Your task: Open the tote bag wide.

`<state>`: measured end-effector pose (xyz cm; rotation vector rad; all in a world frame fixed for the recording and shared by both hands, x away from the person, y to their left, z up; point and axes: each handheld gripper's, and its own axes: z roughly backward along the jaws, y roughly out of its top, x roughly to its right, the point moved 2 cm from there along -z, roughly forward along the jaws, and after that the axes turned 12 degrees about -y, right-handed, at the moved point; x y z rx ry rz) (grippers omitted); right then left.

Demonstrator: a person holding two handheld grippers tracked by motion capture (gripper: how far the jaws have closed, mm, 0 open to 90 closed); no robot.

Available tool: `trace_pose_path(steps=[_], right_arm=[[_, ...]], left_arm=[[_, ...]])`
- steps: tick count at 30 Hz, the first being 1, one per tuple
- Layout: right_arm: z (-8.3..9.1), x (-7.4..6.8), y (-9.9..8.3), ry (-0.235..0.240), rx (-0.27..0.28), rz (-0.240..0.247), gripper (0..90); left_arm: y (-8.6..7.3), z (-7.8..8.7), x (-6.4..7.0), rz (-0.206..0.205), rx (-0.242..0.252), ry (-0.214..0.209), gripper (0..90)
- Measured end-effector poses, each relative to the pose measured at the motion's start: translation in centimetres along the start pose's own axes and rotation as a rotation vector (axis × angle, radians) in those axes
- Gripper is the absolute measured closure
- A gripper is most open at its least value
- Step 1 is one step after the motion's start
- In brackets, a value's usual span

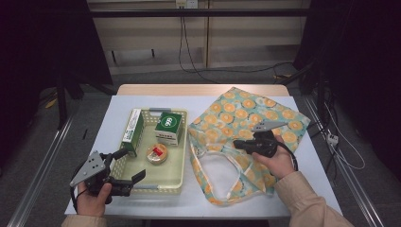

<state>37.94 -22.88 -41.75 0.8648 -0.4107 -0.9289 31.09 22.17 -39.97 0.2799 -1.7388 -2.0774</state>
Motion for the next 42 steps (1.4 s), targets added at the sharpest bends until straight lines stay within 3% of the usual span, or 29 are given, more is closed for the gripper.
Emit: trace_pose_path(steps=[6, 11, 16, 19, 23, 27, 30, 36, 39, 42], right_arm=[[-0.8, 3.3, -0.5, -0.071, -0.016, -0.053, 90.0], [-1.3, 5.2, -0.8, -0.088, -0.011, -0.1, 90.0], [-2.1, 6.9, -1.2, -0.138, -0.021, -0.123, 90.0], [-2.5, 7.9, -1.7, -0.186, -0.048, -0.11, 89.3], [-2.7, 8.3, -2.1, -0.195, -0.069, -0.109, 86.6], [-2.5, 7.6, -1.8, -0.21, -0.07, -0.084, 67.5], [-2.2, 6.7, -1.3, -0.241, -0.064, -0.033, 48.3], [-1.3, 3.1, -0.6, -0.168, -0.022, 0.061, 48.4], [-1.2, 1.0, -0.9, -0.104, -0.019, 0.125, 56.7], [-1.4, -0.7, -1.3, -0.036, -0.032, 0.156, 72.2]], left_arm=[[0.0, -0.1, 0.0, -0.004, -0.004, -0.002, 2.9], [-0.1, 0.0, -0.1, 0.002, 0.001, -0.004, 2.9], [-0.2, 0.0, -0.2, 0.003, -0.003, -0.003, 2.9], [-0.2, 0.0, -0.2, 0.01, -0.001, -0.005, 2.9], [-0.2, 0.0, -0.3, 0.0, -0.008, -0.007, 2.9], [-0.2, 0.1, -0.3, 0.009, 0.001, -0.003, 2.9], [-0.2, 0.0, -0.3, 0.009, 0.0, -0.003, 2.9], [-0.2, 0.0, -0.3, 0.009, 0.0, -0.004, 2.9], [-0.2, 0.0, -0.3, 0.008, 0.001, -0.004, 2.9], [-0.1, 0.0, -0.2, 0.008, 0.001, -0.004, 2.9]])
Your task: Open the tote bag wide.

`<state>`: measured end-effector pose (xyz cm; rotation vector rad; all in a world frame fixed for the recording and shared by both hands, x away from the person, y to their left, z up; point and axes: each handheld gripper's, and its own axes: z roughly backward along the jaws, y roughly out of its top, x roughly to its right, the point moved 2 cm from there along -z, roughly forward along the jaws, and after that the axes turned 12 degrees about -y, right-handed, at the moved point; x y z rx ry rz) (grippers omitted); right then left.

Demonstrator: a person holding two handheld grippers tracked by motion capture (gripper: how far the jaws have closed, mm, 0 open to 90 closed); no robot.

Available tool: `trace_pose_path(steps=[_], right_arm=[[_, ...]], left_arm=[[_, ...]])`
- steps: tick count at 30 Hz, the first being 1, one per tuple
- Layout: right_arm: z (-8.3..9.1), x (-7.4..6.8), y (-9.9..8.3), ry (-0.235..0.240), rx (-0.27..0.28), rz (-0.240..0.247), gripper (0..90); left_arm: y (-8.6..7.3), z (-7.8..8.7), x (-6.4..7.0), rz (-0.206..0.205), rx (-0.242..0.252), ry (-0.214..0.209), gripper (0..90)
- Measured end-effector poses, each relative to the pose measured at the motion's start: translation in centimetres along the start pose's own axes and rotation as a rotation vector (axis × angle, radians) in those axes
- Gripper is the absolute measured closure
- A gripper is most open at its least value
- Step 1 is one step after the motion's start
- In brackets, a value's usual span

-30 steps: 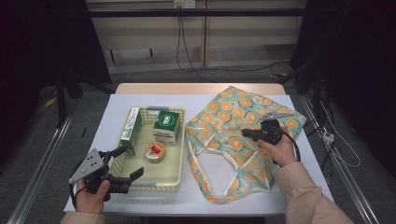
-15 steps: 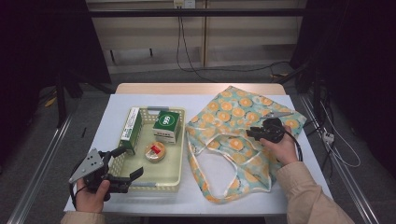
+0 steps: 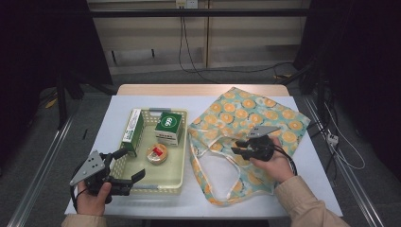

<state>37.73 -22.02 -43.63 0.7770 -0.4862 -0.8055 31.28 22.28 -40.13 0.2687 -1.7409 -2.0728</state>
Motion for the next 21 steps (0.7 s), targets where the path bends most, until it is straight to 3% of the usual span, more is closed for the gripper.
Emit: trace_pose_path(steps=[4, 11, 13, 16, 19, 21], right_arm=[[-0.8, -1.5, -0.6, 0.036, -0.028, 0.029, 76.1], [-2.4, -1.2, -1.8, -0.015, -0.085, 0.049, 73.1], [-2.7, -1.2, -2.0, 0.011, -0.087, 0.032, 71.6], [-2.7, -1.4, -2.2, 0.013, -0.079, 0.026, 71.4], [-2.6, -1.8, -2.4, 0.036, -0.074, 0.02, 64.2], [-2.4, -2.1, -2.3, 0.026, -0.078, 0.041, 68.8]], left_arm=[[0.0, -0.1, 0.0, -0.002, -0.001, 0.0, 2.9], [0.0, 0.0, 0.0, -0.003, 0.0, -0.001, 2.9], [0.0, 0.0, 0.0, 0.001, 0.002, -0.001, 2.9], [0.0, 0.0, 0.0, 0.001, 0.002, -0.001, 2.9], [0.0, 0.0, 0.0, -0.007, -0.004, -0.001, 2.9], [0.1, -0.1, 0.1, -0.005, -0.001, 0.0, 2.9]])
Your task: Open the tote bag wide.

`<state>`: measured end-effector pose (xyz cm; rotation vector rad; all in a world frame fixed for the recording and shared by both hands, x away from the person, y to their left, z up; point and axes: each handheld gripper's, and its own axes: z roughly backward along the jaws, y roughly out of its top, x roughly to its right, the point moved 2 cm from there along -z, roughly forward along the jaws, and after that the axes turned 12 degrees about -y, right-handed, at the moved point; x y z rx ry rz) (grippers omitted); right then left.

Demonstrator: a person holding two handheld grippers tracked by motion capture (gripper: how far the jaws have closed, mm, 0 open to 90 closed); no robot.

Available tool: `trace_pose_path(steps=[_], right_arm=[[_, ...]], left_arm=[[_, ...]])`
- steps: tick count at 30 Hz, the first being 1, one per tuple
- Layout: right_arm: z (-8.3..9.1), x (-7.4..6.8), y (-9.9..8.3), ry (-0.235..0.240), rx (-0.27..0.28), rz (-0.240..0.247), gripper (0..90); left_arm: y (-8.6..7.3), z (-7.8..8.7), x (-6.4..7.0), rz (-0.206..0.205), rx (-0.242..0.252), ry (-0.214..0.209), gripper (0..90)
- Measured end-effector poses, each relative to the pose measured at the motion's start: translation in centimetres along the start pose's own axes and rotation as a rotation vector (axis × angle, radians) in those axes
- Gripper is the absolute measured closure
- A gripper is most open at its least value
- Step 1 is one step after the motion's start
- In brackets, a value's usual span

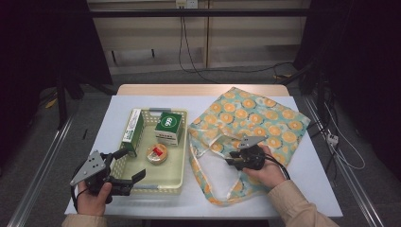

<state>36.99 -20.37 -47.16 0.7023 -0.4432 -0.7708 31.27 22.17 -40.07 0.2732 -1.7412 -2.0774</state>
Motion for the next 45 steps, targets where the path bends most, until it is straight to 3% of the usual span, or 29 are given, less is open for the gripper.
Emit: trace_pose_path(steps=[5, 8, 12, 14, 19, 29, 45], right_arm=[[0.1, -0.1, 0.0, 0.032, -0.005, -0.025, 85.6], [0.2, 0.0, 0.1, 0.041, -0.004, -0.048, 89.8], [0.7, 0.0, 0.3, 0.066, 0.005, -0.077, 90.0], [0.9, 0.0, 0.5, 0.058, 0.008, -0.063, 90.0], [1.6, 0.4, 1.0, 0.086, 0.048, -0.111, 90.0], [2.6, 2.0, 1.6, 0.024, 0.071, -0.139, 90.0], [2.5, 6.9, 0.8, -0.087, 0.066, -0.278, 90.0]], left_arm=[[0.0, 0.0, 0.0, -0.004, -0.003, -0.001, 2.9], [0.0, 0.0, 0.0, -0.009, -0.01, 0.0, 2.9], [0.0, 0.0, 0.0, -0.009, -0.009, -0.001, 2.9], [0.0, 0.0, 0.0, -0.008, -0.01, -0.002, 2.9], [0.1, 0.0, 0.1, -0.006, -0.004, -0.002, 2.9], [0.1, 0.0, 0.1, 0.0, 0.001, -0.001, 2.9], [0.1, 0.0, 0.0, -0.013, -0.013, -0.001, 2.9]])
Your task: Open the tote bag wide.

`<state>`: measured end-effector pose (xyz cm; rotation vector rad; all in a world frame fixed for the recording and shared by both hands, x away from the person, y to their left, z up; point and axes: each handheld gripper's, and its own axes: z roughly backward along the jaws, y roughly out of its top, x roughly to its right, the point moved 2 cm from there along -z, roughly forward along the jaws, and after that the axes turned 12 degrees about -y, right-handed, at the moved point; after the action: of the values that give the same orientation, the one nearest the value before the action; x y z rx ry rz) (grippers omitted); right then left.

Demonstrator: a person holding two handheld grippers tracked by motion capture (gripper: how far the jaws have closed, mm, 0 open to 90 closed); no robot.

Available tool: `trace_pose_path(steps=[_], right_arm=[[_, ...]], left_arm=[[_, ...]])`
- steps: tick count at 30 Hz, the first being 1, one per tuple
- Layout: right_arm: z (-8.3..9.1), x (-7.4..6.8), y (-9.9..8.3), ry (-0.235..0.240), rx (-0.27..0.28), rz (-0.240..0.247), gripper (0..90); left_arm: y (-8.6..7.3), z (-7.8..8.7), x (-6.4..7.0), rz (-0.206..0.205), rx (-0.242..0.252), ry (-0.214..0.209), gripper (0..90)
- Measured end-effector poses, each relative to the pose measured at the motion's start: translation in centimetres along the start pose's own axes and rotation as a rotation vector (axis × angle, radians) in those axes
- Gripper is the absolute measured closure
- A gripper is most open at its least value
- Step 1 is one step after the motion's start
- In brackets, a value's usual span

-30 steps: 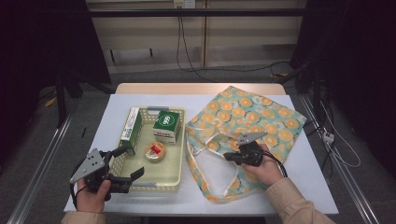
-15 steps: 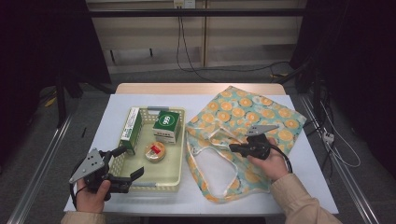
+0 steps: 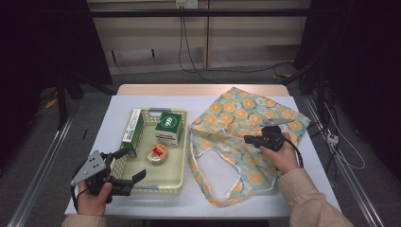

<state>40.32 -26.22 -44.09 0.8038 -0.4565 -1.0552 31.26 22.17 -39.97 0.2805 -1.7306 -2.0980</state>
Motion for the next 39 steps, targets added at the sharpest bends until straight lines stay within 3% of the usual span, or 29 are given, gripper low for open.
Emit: trace_pose_path(steps=[4, 9, 12, 16, 19, 24, 29, 39], right_arm=[[-0.7, 0.9, -0.4, -0.04, -0.012, -0.004, 90.0], [-1.4, 1.9, -0.9, -0.049, -0.018, -0.044, 90.0], [-1.7, 2.3, -1.1, -0.085, -0.032, -0.025, 90.0], [-2.1, 3.0, -1.6, -0.103, -0.046, -0.048, 89.2], [-2.3, 3.3, -2.0, -0.124, -0.062, -0.025, 88.0], [-2.2, 3.7, -2.1, -0.137, -0.06, -0.037, 85.3], [-1.8, 3.4, -1.9, -0.129, -0.047, -0.031, 81.2], [-0.1, 0.8, -0.1, -0.08, 0.007, 0.057, 67.8]], left_arm=[[0.0, 0.0, 0.0, 0.01, 0.009, 0.001, 2.9], [-0.1, -0.1, -0.1, 0.008, 0.006, -0.002, 2.9], [-0.1, -0.1, -0.1, 0.011, 0.004, -0.004, 2.9], [-0.1, -0.1, -0.1, 0.008, 0.006, -0.004, 2.9], [-0.1, -0.1, -0.1, 0.007, 0.005, 0.0, 2.9], [-0.1, -0.1, -0.1, 0.009, 0.003, -0.004, 2.9], [-0.1, -0.2, 0.0, 0.012, 0.004, -0.004, 2.9], [0.0, -0.3, 0.1, 0.006, 0.003, -0.006, 2.9]])
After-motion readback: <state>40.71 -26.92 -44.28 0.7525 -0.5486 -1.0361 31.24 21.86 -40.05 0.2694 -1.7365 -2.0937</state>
